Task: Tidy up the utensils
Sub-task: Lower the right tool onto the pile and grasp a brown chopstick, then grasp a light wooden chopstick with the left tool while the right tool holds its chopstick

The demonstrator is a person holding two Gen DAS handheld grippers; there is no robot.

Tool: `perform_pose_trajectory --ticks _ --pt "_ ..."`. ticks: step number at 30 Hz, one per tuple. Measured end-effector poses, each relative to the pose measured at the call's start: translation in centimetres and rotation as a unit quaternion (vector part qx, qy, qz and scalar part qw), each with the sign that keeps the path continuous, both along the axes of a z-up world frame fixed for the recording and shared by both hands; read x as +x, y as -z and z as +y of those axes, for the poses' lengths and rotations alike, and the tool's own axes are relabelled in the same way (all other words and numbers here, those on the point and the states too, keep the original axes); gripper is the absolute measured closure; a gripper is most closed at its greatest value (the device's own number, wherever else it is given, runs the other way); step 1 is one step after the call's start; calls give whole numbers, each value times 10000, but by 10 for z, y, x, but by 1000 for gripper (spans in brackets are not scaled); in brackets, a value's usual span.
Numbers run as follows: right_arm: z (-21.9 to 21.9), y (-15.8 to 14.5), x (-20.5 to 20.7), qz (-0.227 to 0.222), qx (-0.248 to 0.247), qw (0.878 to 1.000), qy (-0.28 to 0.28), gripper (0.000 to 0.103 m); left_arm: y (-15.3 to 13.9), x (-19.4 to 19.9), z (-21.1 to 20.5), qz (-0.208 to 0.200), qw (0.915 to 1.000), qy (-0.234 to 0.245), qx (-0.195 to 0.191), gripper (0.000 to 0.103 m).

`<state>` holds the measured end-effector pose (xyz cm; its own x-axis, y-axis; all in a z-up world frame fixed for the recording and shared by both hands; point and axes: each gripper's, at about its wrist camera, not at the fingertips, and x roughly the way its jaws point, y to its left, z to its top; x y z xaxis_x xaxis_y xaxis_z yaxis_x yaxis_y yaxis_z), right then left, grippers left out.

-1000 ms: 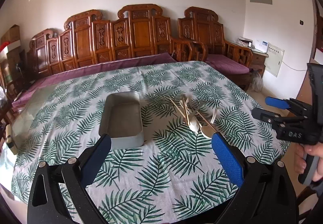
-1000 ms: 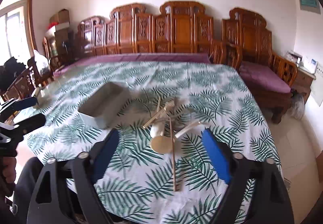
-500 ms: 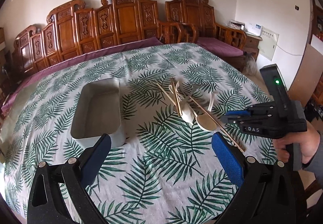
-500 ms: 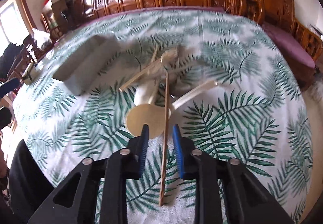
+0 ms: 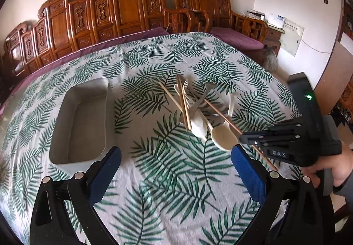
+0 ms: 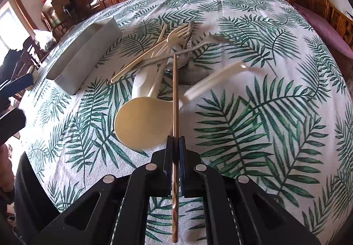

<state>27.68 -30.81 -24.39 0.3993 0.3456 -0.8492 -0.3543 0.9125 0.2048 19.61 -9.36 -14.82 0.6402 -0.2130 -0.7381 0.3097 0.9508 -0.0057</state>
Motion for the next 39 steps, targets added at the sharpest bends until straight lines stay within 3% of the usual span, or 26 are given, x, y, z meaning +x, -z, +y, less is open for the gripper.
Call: perform_pose_trajectory --ticks 6,12,20,27,33,39 --pt "-19 -21 3 -169 231 9994 168 97 4 34 -13 162 9998 95 5 22" --pt "-28 -35 4 -292 366 9986 260 97 20 73 -23 587 9981 143 -102 44" --pt "-33 -34 6 -258 419 9983 304 97 44 122 -25 1302 9900 21 -549 75" --pt "-29 -35 4 -259 456 9983 252 97 57 145 -25 1627 9840 -90 -714 84" --pt "-28 -38 2 -293 509 9980 241 97 61 147 -30 1663 9850 -18 -449 86" --pt "-21 -43 -1 -331 524 9979 158 97 59 150 -28 1673 9851 -41 -390 96"
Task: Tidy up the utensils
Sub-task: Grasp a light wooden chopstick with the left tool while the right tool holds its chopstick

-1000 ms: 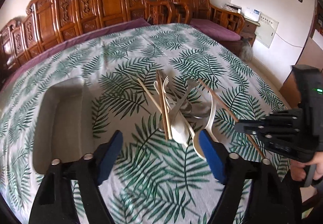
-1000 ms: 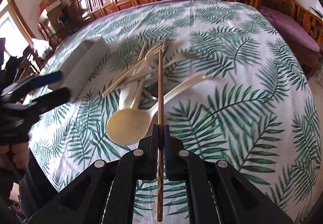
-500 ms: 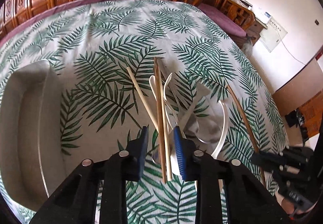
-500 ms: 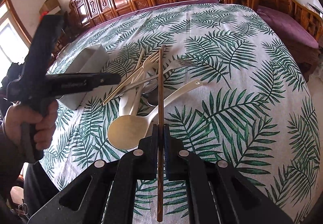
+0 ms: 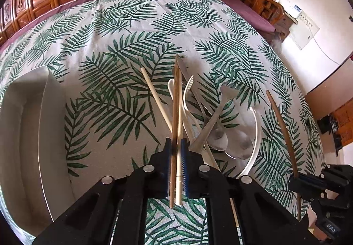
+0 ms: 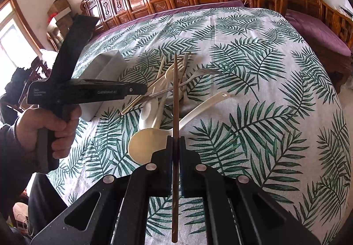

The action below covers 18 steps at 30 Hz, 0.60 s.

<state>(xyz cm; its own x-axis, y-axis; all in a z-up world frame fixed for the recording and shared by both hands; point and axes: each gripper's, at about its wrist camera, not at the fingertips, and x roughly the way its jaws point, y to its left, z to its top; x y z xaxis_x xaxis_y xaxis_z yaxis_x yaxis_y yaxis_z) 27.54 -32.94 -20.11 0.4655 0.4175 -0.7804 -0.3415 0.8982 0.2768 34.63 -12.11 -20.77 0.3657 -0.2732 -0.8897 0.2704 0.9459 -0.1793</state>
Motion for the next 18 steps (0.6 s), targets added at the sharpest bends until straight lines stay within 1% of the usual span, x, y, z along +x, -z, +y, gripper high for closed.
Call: perform_pose_trajectory --ticks 6,12,15,18 --pt "3 -1 -2 -19 -16 10000 -43 97 1 5 7 -3 10000 -53 56 97" --pt "3 -1 -1 -16 -16 10000 -38 97 9 12 8 45 9997 18 256 97" --pt "3 -1 -2 -8 -17 10000 -28 97 14 13 7 5 9990 55 448 93" --pt "3 0 -2 -7 -14 10000 -24 97 14 15 8 -35 9989 62 472 93"
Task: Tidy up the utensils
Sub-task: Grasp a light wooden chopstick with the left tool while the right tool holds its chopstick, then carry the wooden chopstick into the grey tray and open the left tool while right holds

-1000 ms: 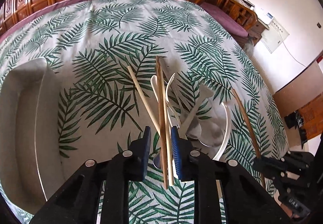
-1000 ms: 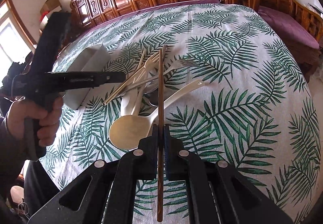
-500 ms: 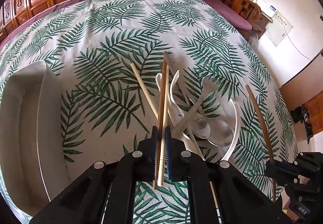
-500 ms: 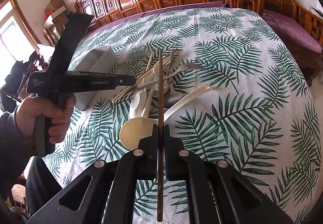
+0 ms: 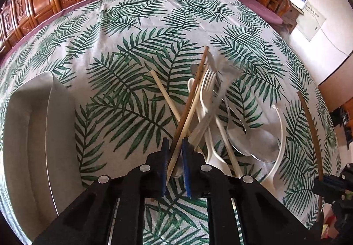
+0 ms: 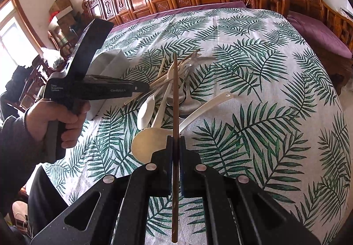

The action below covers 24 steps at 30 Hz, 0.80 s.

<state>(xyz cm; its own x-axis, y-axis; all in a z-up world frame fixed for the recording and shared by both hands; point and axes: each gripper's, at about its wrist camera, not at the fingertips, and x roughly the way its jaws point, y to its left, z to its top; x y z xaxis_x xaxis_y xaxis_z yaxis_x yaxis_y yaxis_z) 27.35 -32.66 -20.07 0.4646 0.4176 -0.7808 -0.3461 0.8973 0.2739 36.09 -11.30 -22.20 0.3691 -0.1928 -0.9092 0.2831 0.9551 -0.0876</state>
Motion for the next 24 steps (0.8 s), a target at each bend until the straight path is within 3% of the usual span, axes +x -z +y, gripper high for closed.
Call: perform_pose_trajectory --ticks 7,16,24 --pt "0 2 0 12 -22 10000 -3 97 0 4 -3 -117 9995 193 204 95" --pt "1 3 -1 7 -60 10000 -3 97 -2 1 4 -87 9989 85 454 99" --pt "4 0 -2 -26 -80 10000 -33 97 -23 -24 18 -386 9989 -37 260 99"
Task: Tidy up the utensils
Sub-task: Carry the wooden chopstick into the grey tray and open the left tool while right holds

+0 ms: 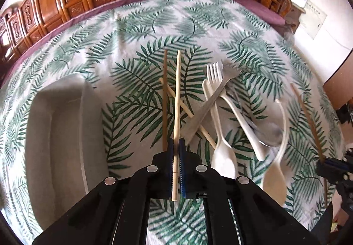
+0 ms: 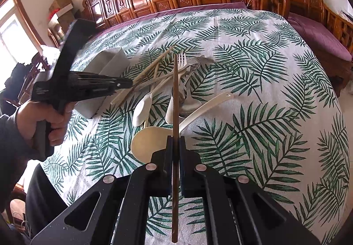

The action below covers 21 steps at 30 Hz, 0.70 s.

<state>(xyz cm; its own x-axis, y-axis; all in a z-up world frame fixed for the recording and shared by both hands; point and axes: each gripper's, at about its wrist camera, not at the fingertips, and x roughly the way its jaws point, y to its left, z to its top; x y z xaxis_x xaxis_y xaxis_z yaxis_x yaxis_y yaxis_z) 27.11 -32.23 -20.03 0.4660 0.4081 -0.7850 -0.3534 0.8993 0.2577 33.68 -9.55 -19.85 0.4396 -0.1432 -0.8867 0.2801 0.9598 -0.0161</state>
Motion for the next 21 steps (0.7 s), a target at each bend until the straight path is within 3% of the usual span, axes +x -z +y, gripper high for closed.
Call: perform_pose_trajectory --ticks 6,16,21 --pt "3 0 -1 -9 -30 10000 -37 97 -19 -33 4 -177 9997 59 -166 99" --pt "9 -5 -5 -79 -80 9999 -99 97 -8 -80 5 -199 9997 41 -125 99" --pt "16 -10 -9 -136 -82 9997 -164 97 -28 -91 16 -442 9987 -25 -266 99"
